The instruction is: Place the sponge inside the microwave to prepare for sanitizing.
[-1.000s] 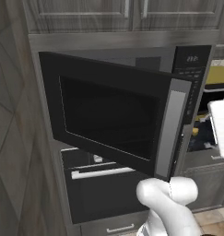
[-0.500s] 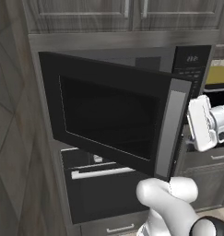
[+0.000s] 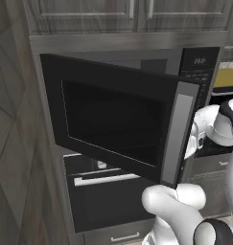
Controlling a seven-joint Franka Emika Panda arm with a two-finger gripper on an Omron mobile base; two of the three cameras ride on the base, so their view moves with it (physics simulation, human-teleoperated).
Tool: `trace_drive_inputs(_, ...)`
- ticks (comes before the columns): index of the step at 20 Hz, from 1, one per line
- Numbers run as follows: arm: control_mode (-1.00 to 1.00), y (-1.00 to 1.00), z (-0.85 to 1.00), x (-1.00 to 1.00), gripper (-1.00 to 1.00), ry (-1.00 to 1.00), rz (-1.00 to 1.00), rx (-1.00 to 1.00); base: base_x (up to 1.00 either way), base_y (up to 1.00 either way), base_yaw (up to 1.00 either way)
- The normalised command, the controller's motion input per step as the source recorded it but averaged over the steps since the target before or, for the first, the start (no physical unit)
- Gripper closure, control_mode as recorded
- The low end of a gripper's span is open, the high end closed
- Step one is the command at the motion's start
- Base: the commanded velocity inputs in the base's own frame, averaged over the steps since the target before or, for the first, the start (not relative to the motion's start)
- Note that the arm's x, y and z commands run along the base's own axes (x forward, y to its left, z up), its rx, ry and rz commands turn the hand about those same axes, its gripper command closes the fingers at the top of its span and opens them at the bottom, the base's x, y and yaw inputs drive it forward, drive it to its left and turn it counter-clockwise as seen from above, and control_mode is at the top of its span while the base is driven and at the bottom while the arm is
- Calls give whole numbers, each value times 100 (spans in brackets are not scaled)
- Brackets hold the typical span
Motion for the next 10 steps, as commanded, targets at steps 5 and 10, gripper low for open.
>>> trace_drive_inputs(5, -100, 98, -5, -57, -100, -7, 44, 8, 0, 0, 0)
trace_drive_inputs(10, -100, 100, -12, -92, -100, -13, 33, 7, 0, 0, 0)
